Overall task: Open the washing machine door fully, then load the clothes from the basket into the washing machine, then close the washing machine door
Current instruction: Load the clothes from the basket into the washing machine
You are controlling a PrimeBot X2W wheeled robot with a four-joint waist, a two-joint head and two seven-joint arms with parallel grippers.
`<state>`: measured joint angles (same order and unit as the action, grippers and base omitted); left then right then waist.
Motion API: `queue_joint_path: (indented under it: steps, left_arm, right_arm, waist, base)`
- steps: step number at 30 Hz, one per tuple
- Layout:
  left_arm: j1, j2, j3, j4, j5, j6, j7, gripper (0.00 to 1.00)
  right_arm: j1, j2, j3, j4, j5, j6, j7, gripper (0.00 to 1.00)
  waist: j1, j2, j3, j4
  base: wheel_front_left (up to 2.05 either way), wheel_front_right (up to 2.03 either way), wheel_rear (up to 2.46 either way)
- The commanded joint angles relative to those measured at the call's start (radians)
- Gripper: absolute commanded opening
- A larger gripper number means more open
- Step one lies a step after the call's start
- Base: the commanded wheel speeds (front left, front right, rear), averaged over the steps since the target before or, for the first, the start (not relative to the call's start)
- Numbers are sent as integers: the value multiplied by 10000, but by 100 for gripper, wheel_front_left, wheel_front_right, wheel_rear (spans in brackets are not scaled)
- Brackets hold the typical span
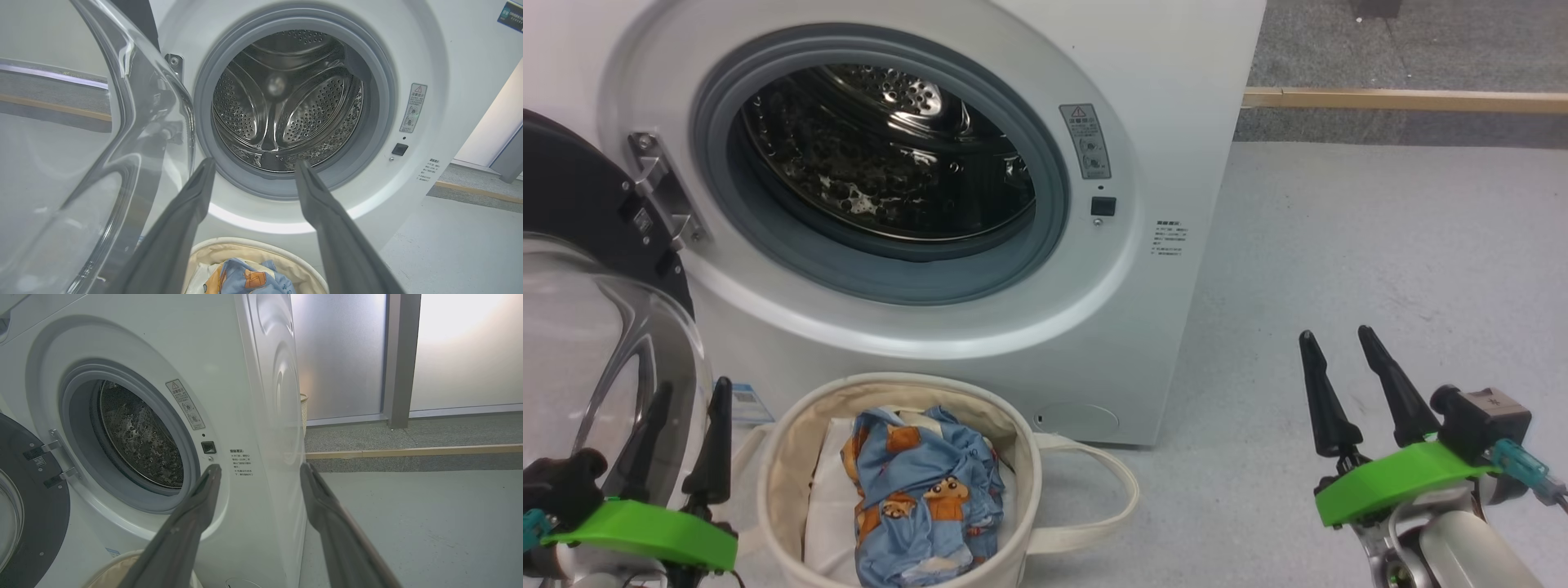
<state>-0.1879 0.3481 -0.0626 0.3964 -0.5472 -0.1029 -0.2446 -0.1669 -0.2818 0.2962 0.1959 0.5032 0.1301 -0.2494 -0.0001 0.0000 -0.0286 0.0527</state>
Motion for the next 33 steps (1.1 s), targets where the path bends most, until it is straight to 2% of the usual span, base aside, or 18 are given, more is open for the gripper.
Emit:
queue_joint_path:
  steps: [1,9,20,27,33]
  left_arm:
    - [-521,331,372,-214,76,0,-102,100]
    - [-583,324,299,-221,107,78,-114,100]
    - [-914,36,-176,-347,184,14,-103,100]
    - [-1098,-151,35,-178,-443,-23,60,100]
    - [-1280,-78,15,-151,-443,-36,37,100]
  right_arm:
    - [-187,-48,66,-302,3,6,-124,100]
    - [-172,37,30,-294,-79,6,-124,100]
    - [-238,105,89,-277,-128,6,-124,100]
    - [-289,107,277,-203,-136,6,-124,100]
    - [-354,98,317,-260,-75,6,-124,100]
  waist:
    - [1,0,23,-12]
    - [1,0,160,-48]
    - [1,0,233,-77]
    - [1,0,329,-216]
    - [1,0,500,-284]
  base:
    - [0,0,0]
    - [0,0,0]
    - [0,0,0]
    - [0,0,0]
    - [0,0,0]
